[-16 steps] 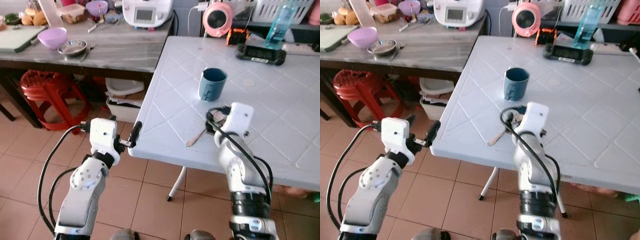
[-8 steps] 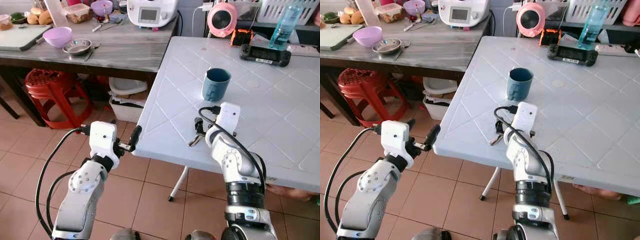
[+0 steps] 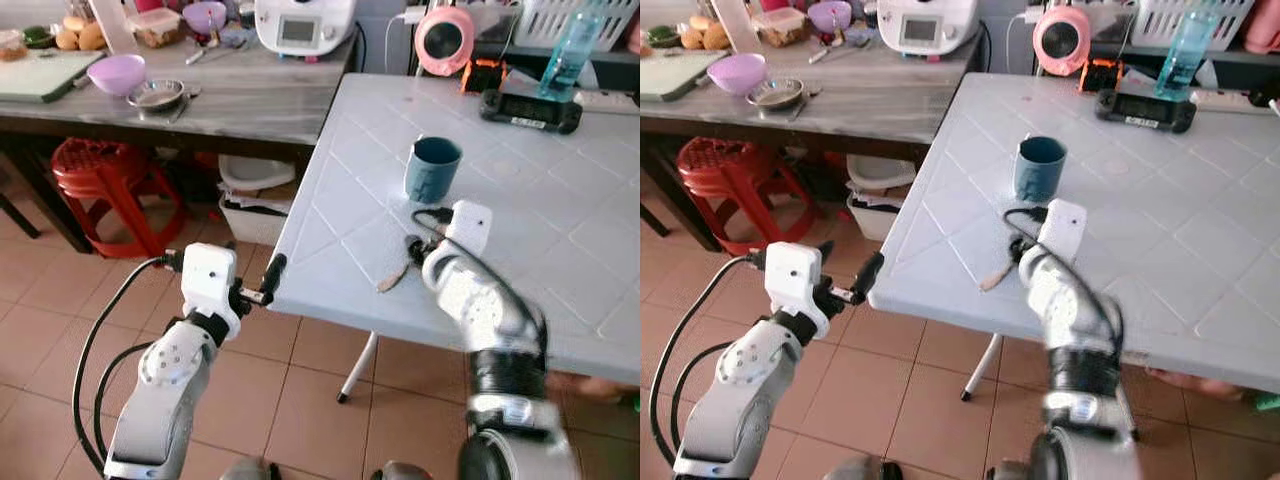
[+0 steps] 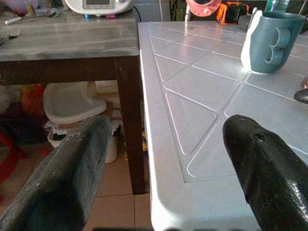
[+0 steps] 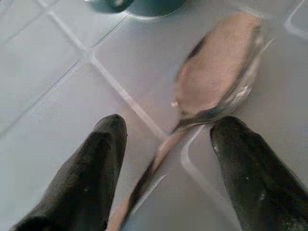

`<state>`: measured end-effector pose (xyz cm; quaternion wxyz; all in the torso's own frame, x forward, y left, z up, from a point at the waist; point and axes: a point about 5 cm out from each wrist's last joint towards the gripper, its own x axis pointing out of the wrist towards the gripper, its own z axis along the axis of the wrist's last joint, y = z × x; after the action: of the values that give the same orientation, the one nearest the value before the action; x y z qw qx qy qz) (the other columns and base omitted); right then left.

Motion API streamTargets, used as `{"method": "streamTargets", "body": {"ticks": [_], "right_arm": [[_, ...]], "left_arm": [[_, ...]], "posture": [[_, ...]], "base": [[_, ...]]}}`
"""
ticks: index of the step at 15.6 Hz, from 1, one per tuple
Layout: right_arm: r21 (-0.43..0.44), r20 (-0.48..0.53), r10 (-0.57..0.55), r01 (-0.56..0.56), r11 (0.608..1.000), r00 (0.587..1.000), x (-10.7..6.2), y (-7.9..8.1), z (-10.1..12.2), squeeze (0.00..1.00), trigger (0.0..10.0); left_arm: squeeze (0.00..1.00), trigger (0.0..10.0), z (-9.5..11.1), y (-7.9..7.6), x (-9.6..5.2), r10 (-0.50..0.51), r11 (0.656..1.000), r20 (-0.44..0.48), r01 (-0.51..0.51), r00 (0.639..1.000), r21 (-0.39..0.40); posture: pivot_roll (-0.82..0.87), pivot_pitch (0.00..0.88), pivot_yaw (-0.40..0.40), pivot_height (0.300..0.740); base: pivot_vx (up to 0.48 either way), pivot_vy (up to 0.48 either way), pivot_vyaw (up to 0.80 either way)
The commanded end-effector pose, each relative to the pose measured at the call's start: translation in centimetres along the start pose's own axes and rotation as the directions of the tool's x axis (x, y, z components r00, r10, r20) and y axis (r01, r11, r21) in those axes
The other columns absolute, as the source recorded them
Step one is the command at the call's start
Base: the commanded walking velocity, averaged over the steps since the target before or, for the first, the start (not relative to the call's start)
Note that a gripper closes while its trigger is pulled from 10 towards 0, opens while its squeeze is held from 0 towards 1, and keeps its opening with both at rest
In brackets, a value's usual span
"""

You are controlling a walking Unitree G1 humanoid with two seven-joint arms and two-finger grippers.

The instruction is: Setting the table

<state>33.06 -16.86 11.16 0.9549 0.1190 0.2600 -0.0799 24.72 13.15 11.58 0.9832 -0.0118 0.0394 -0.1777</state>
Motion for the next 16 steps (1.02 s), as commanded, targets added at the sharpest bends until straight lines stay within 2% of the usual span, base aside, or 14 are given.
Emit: {"method": "streamTargets", "body": {"ticks": [1, 3, 8, 12, 16], "right_arm": [[-0.020, -0.069, -0.025, 0.023, 1.000, 0.997, 0.5, -0.8, -1.3, 0.00, 0.0], [-0.082, -0.099, -0.038, 0.030, 0.996, 0.994, 0.9, -1.8, -1.5, 0.00, 0.0], [-0.113, -0.150, -0.021, 0.004, 0.994, 0.989, 1.2, -2.4, -2.6, 0.00, 0.0], [-0.287, -0.124, -0.004, -0.032, 0.958, 0.992, 1.0, -3.6, -3.0, 0.00, 0.0], [-0.365, -0.090, 0.016, -0.048, 0.930, 0.996, 1.0, -3.9, -2.7, 0.00, 0.0]], "left_arm": [[0.00, 10.0, 0.2, 0.1, -0.2, -0.008, 1.000, 0.000, 0.008, 1.000, 0.012], [0.00, 10.0, 0.2, 0.1, -0.2, -0.010, 1.000, -0.008, 0.010, 1.000, 0.012], [0.00, 10.0, 0.0, -0.1, -0.2, -0.023, 1.000, -0.024, 0.023, 0.999, 0.014], [0.00, 10.0, -0.1, -0.1, -0.1, -0.028, 0.999, -0.030, 0.029, 0.999, 0.013], [0.00, 10.0, -0.1, -0.1, 0.0, -0.030, 0.999, -0.035, 0.030, 0.999, 0.018]], "posture": [[0.01, 0.030, 0.061, 0.740], [0.01, 0.031, 0.058, 0.740], [0.01, 0.034, 0.059, 0.740], [0.01, 0.032, 0.057, 0.740], [0.01, 0.027, 0.060, 0.740]], "base": [[0.000, 0.000, 0.00], [0.000, 0.000, 0.00], [0.000, 0.000, 0.00], [0.000, 0.000, 0.00], [0.000, 0.000, 0.00]]}}
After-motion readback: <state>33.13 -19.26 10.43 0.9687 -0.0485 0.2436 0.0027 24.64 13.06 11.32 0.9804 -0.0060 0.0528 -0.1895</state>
